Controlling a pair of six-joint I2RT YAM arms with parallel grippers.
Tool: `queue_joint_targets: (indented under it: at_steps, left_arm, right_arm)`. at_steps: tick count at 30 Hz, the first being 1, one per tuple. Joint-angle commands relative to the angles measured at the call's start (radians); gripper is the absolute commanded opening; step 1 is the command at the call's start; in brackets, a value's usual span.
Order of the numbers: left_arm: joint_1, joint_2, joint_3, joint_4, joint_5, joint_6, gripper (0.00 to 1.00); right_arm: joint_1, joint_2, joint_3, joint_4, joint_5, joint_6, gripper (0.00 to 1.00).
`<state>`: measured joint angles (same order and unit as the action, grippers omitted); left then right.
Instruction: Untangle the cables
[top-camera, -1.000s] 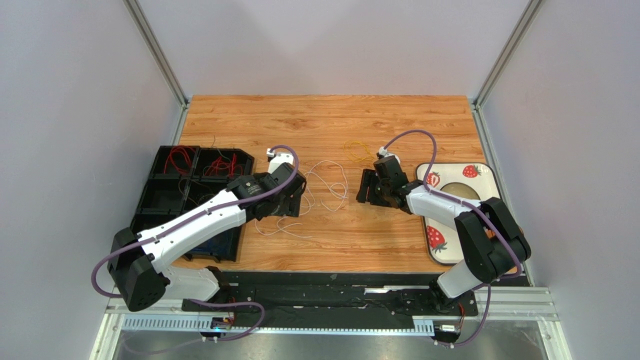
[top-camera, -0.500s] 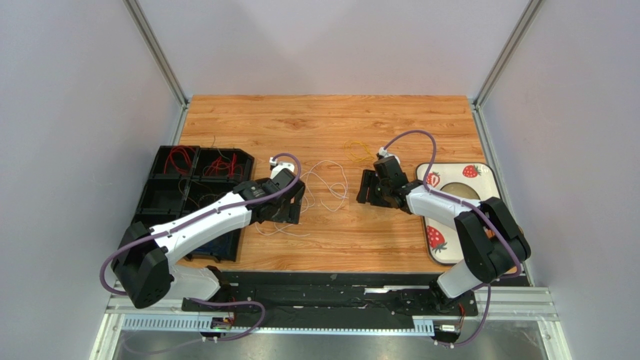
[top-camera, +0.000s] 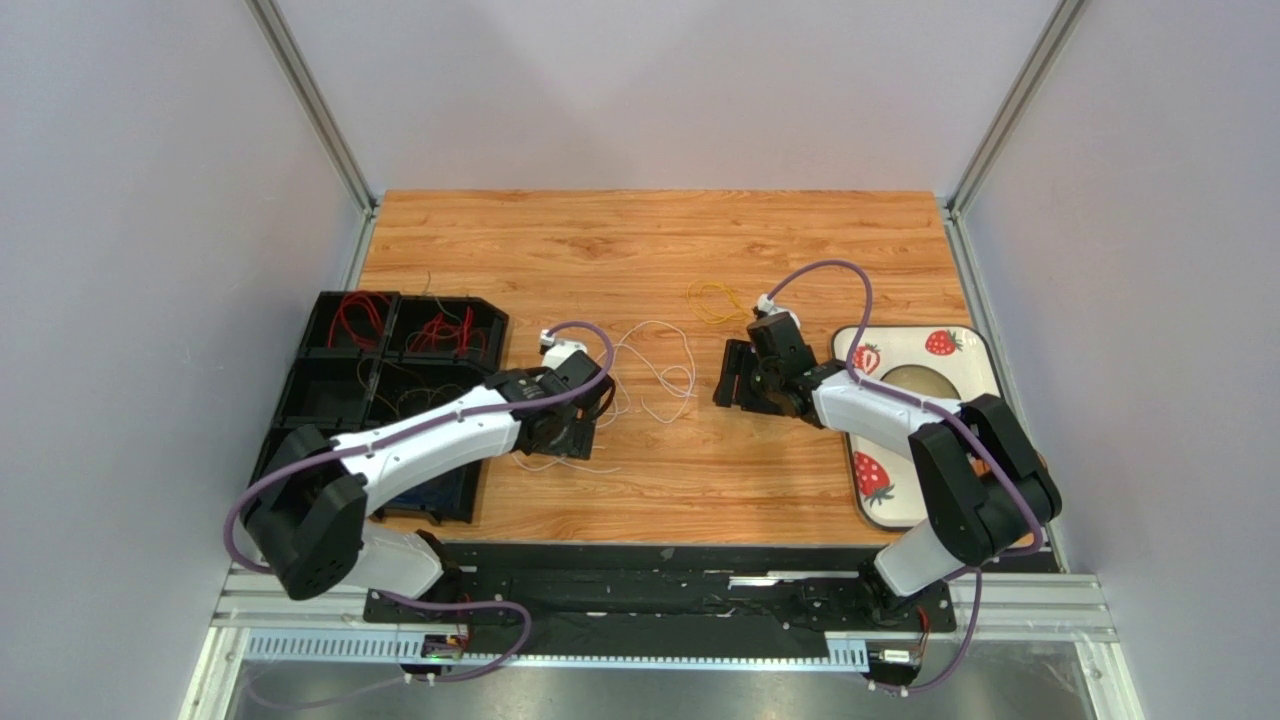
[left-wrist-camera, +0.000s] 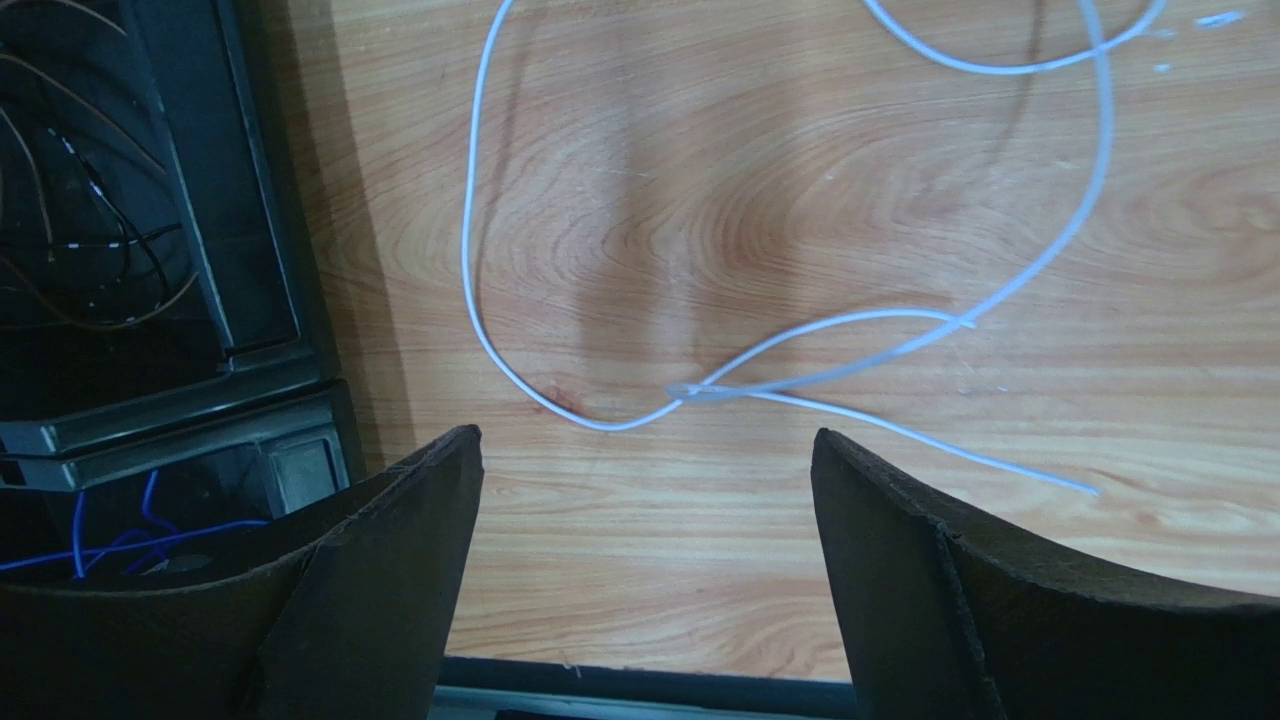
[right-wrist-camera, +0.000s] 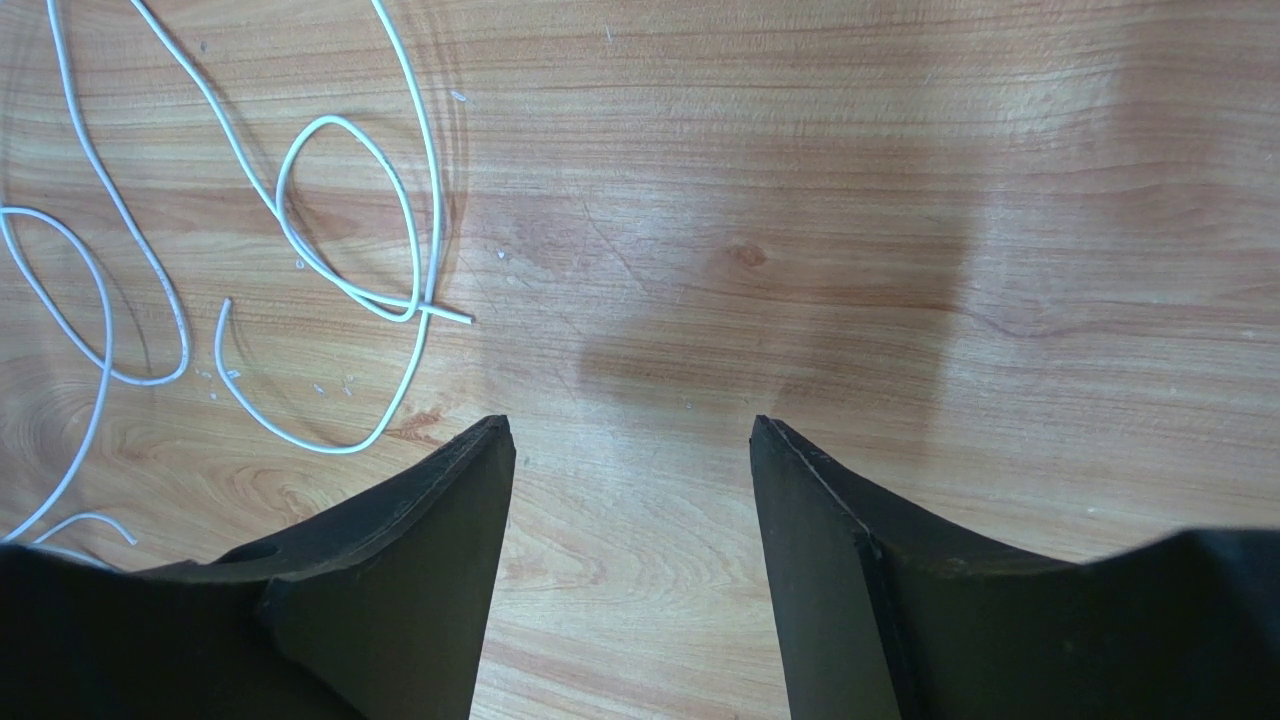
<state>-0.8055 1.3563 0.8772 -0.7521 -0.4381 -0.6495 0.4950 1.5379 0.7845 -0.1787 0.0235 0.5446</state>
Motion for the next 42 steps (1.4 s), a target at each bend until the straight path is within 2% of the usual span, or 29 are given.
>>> queue_joint_targets:
  at_steps: [1,11,18,22,29,35,39,42]
  left_arm:
    - [0.003,0.078,-0.007,0.051,-0.063,-0.016,0.89]
    - [0.069,0.095,-0.032,0.132,-0.067,0.014,0.89]
    - [0.158,0.098,-0.035,0.171,0.005,0.036,0.88]
    - [0.212,0.124,-0.032,0.207,0.105,0.044,0.88]
    - [0.242,0.188,-0.003,0.22,0.124,0.051,0.85]
    - [0.281,0.201,-0.011,0.25,0.156,0.059,0.79]
    - [0.282,0.205,-0.01,0.25,0.167,0.06,0.64]
    - [0.282,0.198,-0.014,0.252,0.164,0.06,0.58]
  right_arm:
    - [0.004,0.01,0.03,0.01,-0.008,-0.011,0.63]
    - [0.002,0.016,0.035,0.01,-0.007,-0.012,0.63]
    - [0.002,0.021,0.038,0.005,-0.007,-0.014,0.63]
    - [0.004,0.022,0.039,0.005,-0.008,-0.012,0.63]
    - [0.002,0.024,0.042,0.001,-0.008,-0.014,0.63]
    - [0.002,0.028,0.045,-0.001,-0.007,-0.014,0.63]
    - [0.004,0.033,0.048,-0.002,-0.008,-0.014,0.63]
    - [0.004,0.034,0.05,-0.004,-0.008,-0.012,0.63]
